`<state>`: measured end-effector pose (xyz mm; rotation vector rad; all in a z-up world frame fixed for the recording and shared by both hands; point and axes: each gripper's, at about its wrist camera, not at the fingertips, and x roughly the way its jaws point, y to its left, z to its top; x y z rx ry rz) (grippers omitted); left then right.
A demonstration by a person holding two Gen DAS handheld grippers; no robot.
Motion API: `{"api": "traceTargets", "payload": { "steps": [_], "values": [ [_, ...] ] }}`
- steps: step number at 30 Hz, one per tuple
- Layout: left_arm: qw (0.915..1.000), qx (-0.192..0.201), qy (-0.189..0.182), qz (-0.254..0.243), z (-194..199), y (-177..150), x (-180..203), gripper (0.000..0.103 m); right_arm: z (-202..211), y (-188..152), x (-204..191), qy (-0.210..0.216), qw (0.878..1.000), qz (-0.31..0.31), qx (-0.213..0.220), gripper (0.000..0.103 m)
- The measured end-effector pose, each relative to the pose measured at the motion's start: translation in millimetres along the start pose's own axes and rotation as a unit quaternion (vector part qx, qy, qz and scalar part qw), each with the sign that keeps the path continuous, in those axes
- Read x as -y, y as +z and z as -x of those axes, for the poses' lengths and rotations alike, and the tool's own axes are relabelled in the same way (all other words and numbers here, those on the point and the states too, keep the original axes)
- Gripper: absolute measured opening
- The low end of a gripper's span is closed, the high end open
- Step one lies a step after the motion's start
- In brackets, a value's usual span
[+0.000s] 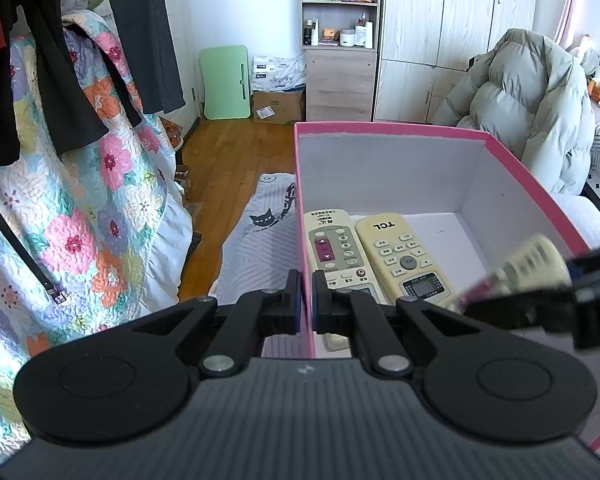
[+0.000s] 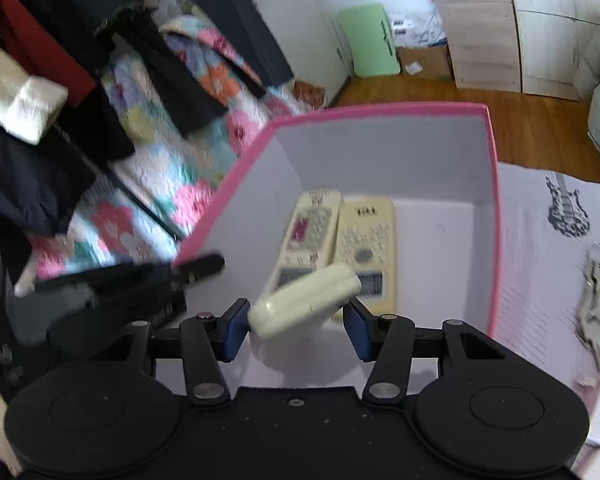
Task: Organize rigid objects
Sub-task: 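Lower the white remote into the pink box and release it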
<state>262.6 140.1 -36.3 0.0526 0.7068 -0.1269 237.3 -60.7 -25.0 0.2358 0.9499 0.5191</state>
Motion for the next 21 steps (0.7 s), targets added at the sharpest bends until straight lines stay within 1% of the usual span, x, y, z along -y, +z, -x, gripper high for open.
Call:
{"api": "traceTargets", "payload": {
  "steps": [1,2,3,5,7,10,12,15,16,17,18,19,20,21],
  "values": [
    [1.0000,0.000,-0.001,0.001,0,0,0,0.004,-2,0,-1,-0.004,1.000,0.007,-0.004,0.053],
    [1.0000,0.000,-0.001,0.000,0,0,1,0.004,-3,0,-2,-0.018,1.000,0.013,-0.009,0.038],
    [1.0000,0.000,0.001,-0.001,0,0,1,0.004,-5,0,-1,-0.022,1.000,0.006,-0.016,0.038],
    [1.0000,0.000,0.001,-0.002,0,0,1,0.004,-6,2,4,-0.008,1.000,-0.013,-0.015,0.036],
    [1.0000,0.000,0.001,0.000,0,0,1,0.004,-9,5,6,-0.004,1.000,-0.023,-0.021,0.036],
    [1.0000,0.000,0.001,0.001,0,0,1,0.004,-15,7,4,0.023,0.998,-0.045,-0.032,0.031],
    [1.0000,0.000,0.002,0.000,0,0,1,0.004,-21,8,-2,0.030,0.998,-0.047,-0.034,0.029],
    [1.0000,0.000,0.001,0.000,0,1,0,0.004,-23,7,-7,0.024,0.999,-0.038,-0.026,0.031],
    [1.0000,0.000,0.002,0.000,0,1,0,0.004,-22,7,-8,0.016,0.999,-0.034,-0.025,0.033],
    [1.0000,-0.001,0.003,-0.001,0,1,0,0.004,-20,7,-10,-0.003,0.999,-0.022,-0.024,0.039],
    [1.0000,-0.001,0.003,-0.002,0,1,0,0.004,-16,5,-16,-0.031,0.999,0.005,-0.020,0.043],
    [1.0000,-0.001,0.004,-0.003,0,1,0,0.004,-8,3,-22,-0.056,0.998,0.033,-0.005,0.050],
    [1.0000,-0.001,0.004,-0.003,0,1,-1,0.004,2,1,-28,-0.075,0.995,0.061,0.016,0.053],
    [1.0000,-0.001,0.004,-0.002,0,1,-1,0.004,13,0,-32,-0.082,0.992,0.085,0.037,0.056]
  ]
}}
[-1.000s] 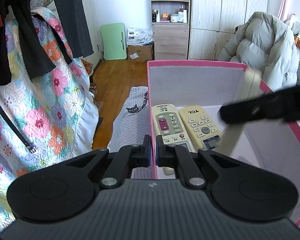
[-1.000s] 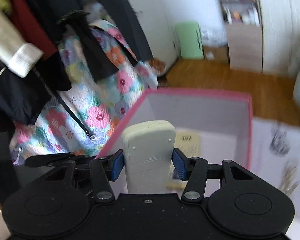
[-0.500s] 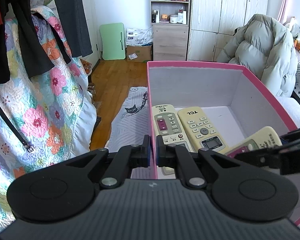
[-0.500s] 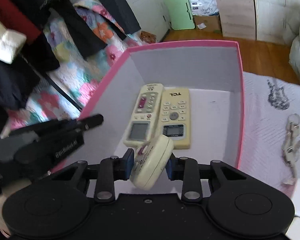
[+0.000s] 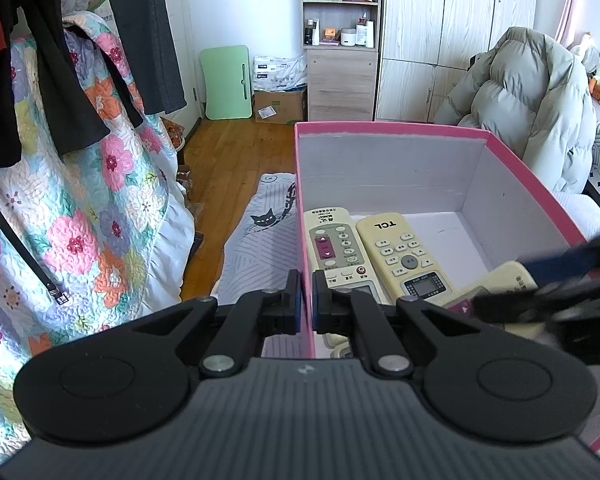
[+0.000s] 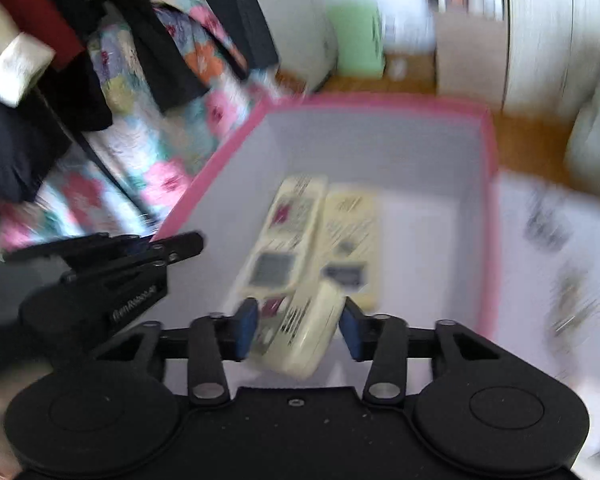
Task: Organize rigid objects
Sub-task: 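Lower the white remote into the pink box and release it, then grasp the white power bank with red text using the right tool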
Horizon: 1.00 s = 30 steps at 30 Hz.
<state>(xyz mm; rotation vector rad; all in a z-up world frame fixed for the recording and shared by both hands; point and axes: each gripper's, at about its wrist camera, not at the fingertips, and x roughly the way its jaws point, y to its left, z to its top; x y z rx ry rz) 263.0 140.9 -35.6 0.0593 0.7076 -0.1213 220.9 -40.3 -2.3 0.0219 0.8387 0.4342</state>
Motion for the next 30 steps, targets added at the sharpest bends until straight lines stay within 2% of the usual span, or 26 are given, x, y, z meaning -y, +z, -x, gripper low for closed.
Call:
{"api": "traceTargets", "payload": {
  "steps": [2,4,6,9,12,16,18,22,25,30],
  "values": [
    [1.0000,0.000,0.000,0.000,0,0,0,0.004,24,3,4,0.001,0.999,0.005,0.032,0.065],
    [1.0000,0.000,0.000,0.001,0,0,0,0.004,52,6,16,-0.001,0.998,-0.018,0.056,0.066],
    [1.0000,0.001,0.001,-0.002,0,0,0,0.004,77,5,30,-0.001,0.996,-0.045,0.078,0.074],
    [1.0000,0.000,0.001,-0.002,1,-1,0,0.004,107,-3,57,-0.016,0.992,-0.079,0.101,0.076],
    [1.0000,0.001,0.002,-0.001,1,-1,0,0.004,119,-17,88,-0.051,0.991,-0.095,0.080,0.076],
    [0.9999,0.000,0.005,-0.010,2,0,2,0.004,115,-49,132,-0.037,0.983,-0.177,0.020,0.075],
    [0.9999,0.001,0.005,-0.010,2,0,4,0.004,114,-66,145,-0.037,0.981,-0.193,0.002,0.075],
    [0.9999,0.002,0.006,-0.012,3,1,6,0.004,118,-93,153,-0.048,0.989,-0.142,-0.018,0.075],
    [1.0000,0.003,0.005,-0.008,3,1,6,0.004,114,-108,152,-0.058,0.995,-0.066,-0.048,0.075],
    [0.9999,0.003,0.009,-0.013,2,1,7,0.004,90,-120,148,-0.079,0.989,0.061,-0.113,0.073]
  ]
}}
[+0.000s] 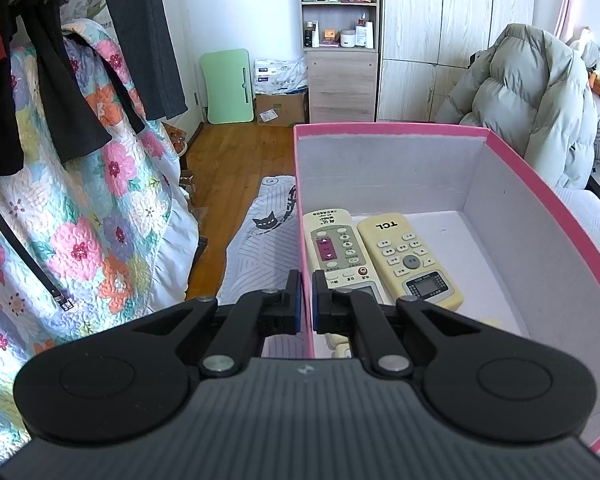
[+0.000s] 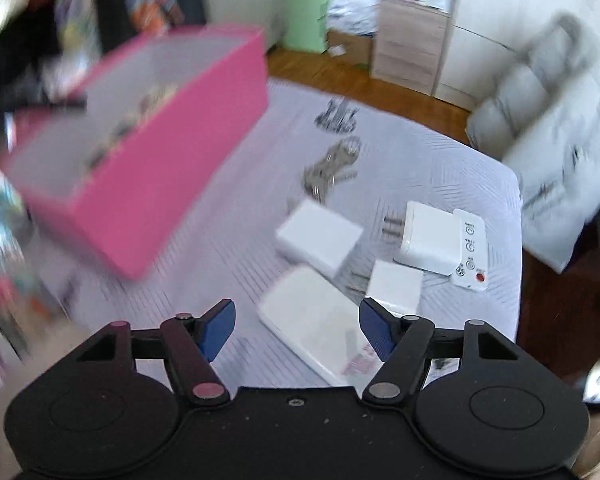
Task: Organize rigid objects
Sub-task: 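Grasp the white power bank with red text using the right tool, then carry the white power bank toward the pink box with the right tool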
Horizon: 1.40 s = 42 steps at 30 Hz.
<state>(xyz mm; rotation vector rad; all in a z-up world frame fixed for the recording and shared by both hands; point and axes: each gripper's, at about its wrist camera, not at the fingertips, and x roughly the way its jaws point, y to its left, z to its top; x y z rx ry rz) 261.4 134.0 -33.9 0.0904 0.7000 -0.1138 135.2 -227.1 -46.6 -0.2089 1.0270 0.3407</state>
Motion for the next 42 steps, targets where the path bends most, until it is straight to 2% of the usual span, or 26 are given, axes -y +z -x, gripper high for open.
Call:
{"api": "traceTargets", "payload": {
  "steps": [3,5,11,16,19,21,24,28,34,38,42],
  "values": [
    [1.0000,-0.002,0.003,-0.007,0,0,2,0.004,-19,5,-4,-0.009,0.996,0.080,-0.041,0.072],
    [0.9999,-0.004,0.006,-0.013,-1,0,4,0.004,-27,11,-5,0.007,0.991,0.117,-0.058,0.070],
    [0.9999,-0.006,0.008,-0.014,-1,1,5,0.004,-54,30,0,0.030,0.977,0.176,-0.113,0.069],
    [0.9997,-0.006,0.010,-0.020,-2,1,5,0.004,-67,43,2,0.069,0.975,0.172,-0.123,0.068],
    [0.9995,-0.006,0.013,-0.026,-2,1,7,0.004,-67,44,0,0.058,0.979,0.152,-0.123,0.067],
    [0.9996,-0.005,0.011,-0.024,-2,1,7,0.004,-64,45,1,0.041,0.986,0.123,-0.109,0.066],
    [0.9997,-0.005,0.008,-0.021,-1,1,8,0.004,-47,46,4,0.039,0.995,0.062,-0.066,0.064],
    [0.9997,-0.005,0.009,-0.023,0,2,7,0.004,-22,51,2,0.015,1.000,0.025,-0.002,0.064],
    [0.9997,-0.005,0.008,-0.022,0,2,7,0.004,11,64,-6,-0.016,0.998,-0.006,0.064,0.063],
    [0.9998,-0.003,0.006,-0.017,0,2,4,0.004,37,68,-17,-0.046,0.994,-0.005,0.100,0.063],
    [0.9999,-0.003,0.005,-0.015,0,2,2,0.004,62,75,-19,-0.051,0.988,-0.012,0.143,0.063]
  ]
}}
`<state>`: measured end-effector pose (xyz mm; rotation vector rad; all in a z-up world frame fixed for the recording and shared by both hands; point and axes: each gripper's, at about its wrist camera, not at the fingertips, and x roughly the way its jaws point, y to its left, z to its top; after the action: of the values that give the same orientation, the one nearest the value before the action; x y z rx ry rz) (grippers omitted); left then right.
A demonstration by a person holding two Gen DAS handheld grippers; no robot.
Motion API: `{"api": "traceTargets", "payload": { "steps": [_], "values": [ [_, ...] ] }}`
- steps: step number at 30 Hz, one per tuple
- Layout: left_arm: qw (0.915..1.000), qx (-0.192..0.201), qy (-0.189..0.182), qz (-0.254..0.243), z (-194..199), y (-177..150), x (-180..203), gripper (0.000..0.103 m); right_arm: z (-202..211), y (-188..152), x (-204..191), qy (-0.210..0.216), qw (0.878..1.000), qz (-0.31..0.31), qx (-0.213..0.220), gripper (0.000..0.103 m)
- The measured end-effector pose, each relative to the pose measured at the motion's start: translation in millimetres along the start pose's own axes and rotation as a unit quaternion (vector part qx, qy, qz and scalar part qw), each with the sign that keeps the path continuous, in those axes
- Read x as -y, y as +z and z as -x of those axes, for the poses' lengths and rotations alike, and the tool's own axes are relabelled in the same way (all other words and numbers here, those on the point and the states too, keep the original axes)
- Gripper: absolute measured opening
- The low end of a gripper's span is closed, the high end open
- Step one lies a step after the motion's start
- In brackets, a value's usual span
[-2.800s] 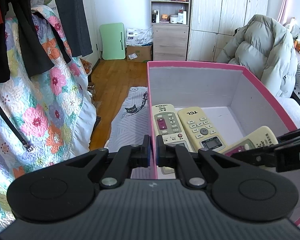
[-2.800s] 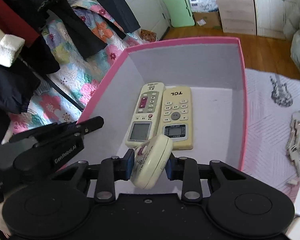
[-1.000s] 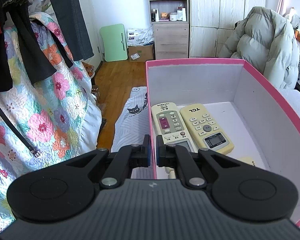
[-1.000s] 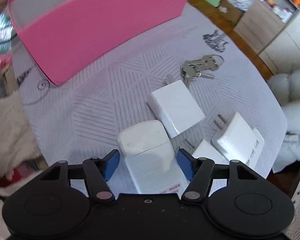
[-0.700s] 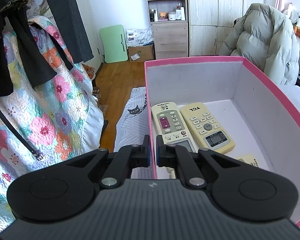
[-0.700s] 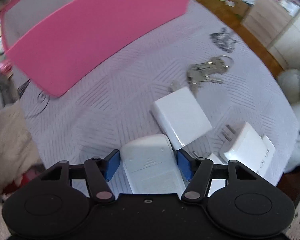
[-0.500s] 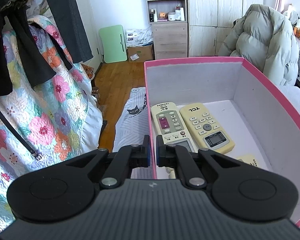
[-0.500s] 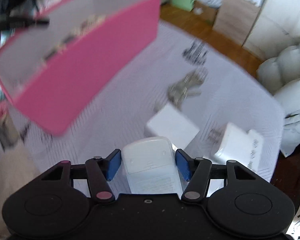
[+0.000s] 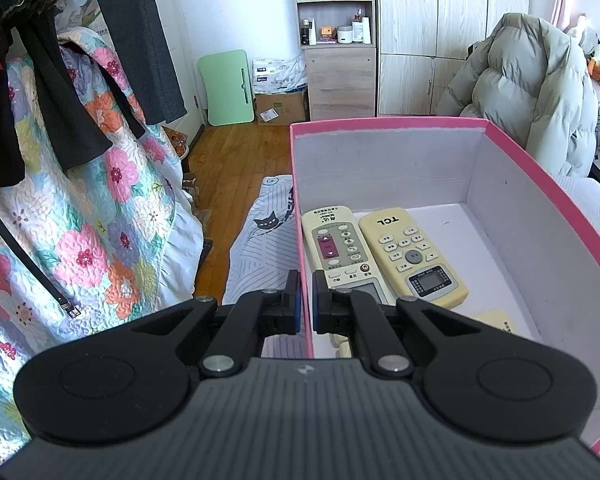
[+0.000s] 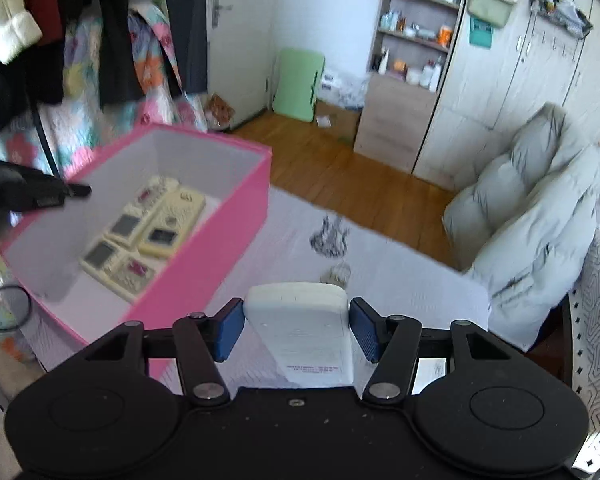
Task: Organize rigid objects
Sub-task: 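Carry the white power bank toward the pink box with the right tool, then lower the power bank into the pink box and open the right tool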
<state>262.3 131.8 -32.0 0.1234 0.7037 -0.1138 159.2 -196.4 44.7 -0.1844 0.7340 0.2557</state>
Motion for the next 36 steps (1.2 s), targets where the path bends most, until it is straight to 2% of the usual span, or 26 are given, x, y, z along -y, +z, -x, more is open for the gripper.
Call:
{"api": "traceTargets", "payload": {
  "steps": [3,6,8,11,15,19,21,26,28,31,36],
  "values": [
    [1.0000,0.001,0.002,-0.002,0,0,0,0.004,11,15,-6,0.004,1.000,0.003,0.030,0.063],
    [1.0000,0.002,0.002,0.001,1,-1,-3,0.004,22,35,-18,0.018,0.997,-0.015,0.079,0.063],
    [1.0000,0.003,0.003,0.008,0,0,-4,0.004,26,44,-26,0.045,0.992,-0.032,0.112,0.063],
    [0.9999,0.003,0.007,0.008,0,0,-4,0.004,13,56,-39,0.106,0.985,-0.055,0.125,0.063],
    [1.0000,0.001,0.004,0.008,0,-1,-4,0.004,-39,63,-62,0.145,0.982,-0.072,0.098,0.063],
    [0.9999,-0.002,-0.001,0.013,-1,0,-5,0.004,-92,51,-85,0.159,0.979,-0.103,0.077,0.063],
    [0.9999,-0.001,0.003,0.010,-1,0,-6,0.004,-106,41,-100,0.167,0.977,-0.112,0.078,0.063],
    [0.9999,0.006,0.003,0.009,0,-1,-6,0.004,-107,23,-122,0.162,0.980,-0.094,0.073,0.063],
    [0.9999,0.005,-0.003,0.014,0,-2,-7,0.004,-100,17,-124,0.153,0.984,-0.074,0.052,0.063],
    [0.9999,0.012,0.002,0.007,1,-3,-4,0.004,-94,9,-126,0.153,0.986,-0.066,-0.002,0.063],
    [0.9998,0.018,0.001,0.012,2,-3,-5,0.004,-92,2,-133,0.142,0.988,-0.041,-0.034,0.063]
  ]
}}
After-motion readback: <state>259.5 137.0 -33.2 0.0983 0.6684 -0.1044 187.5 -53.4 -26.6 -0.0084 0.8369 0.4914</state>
